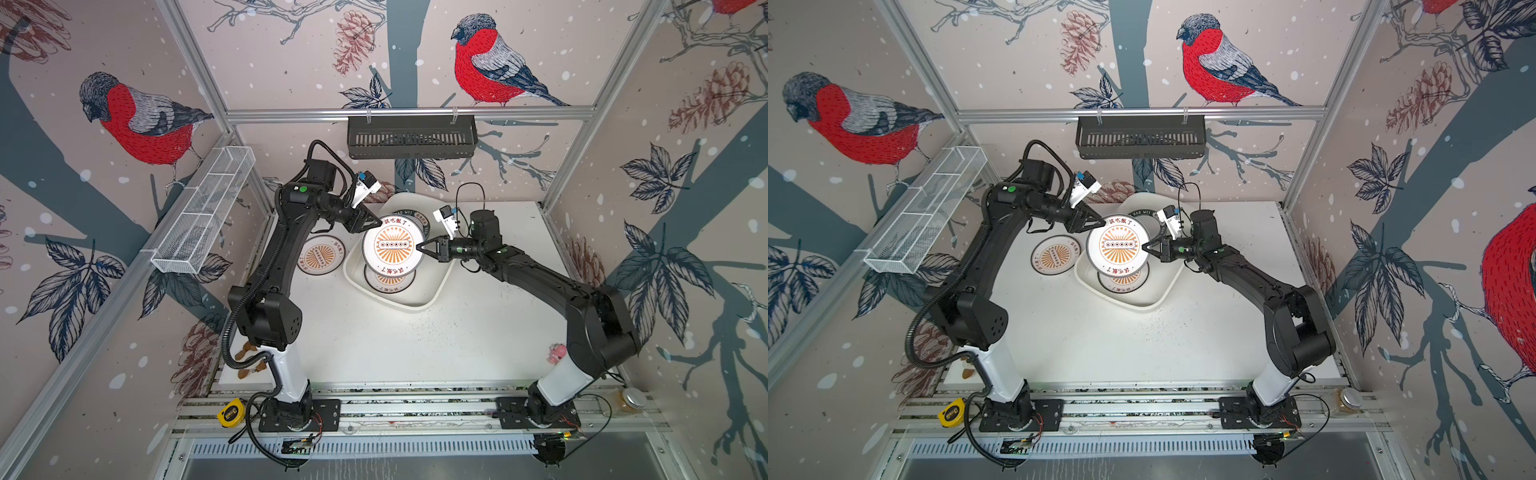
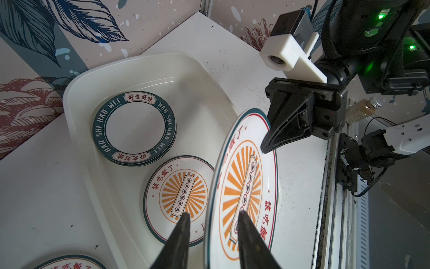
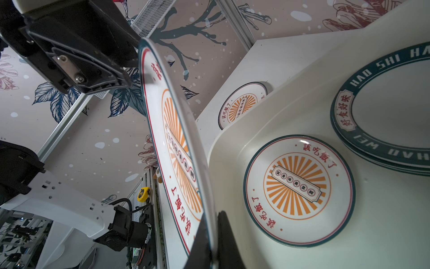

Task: Place the plates into the plastic bin on the countertop
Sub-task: 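Close the right gripper on the plate rim while the left gripper holds it, then open the left gripper and draw it back while the right gripper holds the plate, then lower the plate into the bin with the right gripper while the left gripper moves off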

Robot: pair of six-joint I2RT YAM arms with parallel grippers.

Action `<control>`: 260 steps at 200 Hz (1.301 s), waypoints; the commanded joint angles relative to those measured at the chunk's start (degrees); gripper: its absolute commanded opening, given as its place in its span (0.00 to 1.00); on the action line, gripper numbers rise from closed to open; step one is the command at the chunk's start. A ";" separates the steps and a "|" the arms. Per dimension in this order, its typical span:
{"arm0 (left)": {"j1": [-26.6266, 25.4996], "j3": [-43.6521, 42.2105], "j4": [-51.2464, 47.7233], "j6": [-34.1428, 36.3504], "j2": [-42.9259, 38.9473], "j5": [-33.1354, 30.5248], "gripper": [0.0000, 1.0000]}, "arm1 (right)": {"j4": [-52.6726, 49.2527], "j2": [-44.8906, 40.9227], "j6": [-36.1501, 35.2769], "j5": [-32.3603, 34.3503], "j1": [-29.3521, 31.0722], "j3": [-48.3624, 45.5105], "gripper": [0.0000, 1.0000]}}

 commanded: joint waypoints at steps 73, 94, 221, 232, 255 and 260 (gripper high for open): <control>1.55 -9.11 18.43 -13.18 -8.34 -20.58 0.75 | -15.16 7.98 -8.80 2.23 -5.92 10.86 0.01; 3.32 -13.51 22.72 -18.55 -11.47 -24.36 0.77 | -21.22 11.94 -11.01 4.70 -6.30 15.91 0.02; 7.38 -22.53 27.47 -25.89 -19.65 -18.54 0.82 | -37.89 27.58 -10.14 10.71 -1.44 33.70 0.02; 7.37 -22.70 27.71 -26.17 -19.64 -17.74 0.82 | -38.39 28.31 -9.80 9.62 -1.37 34.37 0.02; 7.46 -22.45 27.91 -26.53 -19.69 -16.74 0.82 | -40.96 30.03 -10.04 7.95 -1.01 36.74 0.02; 7.47 -22.28 27.91 -26.43 -19.69 -16.56 0.82 | -41.59 30.44 -10.15 7.81 -0.91 37.28 0.03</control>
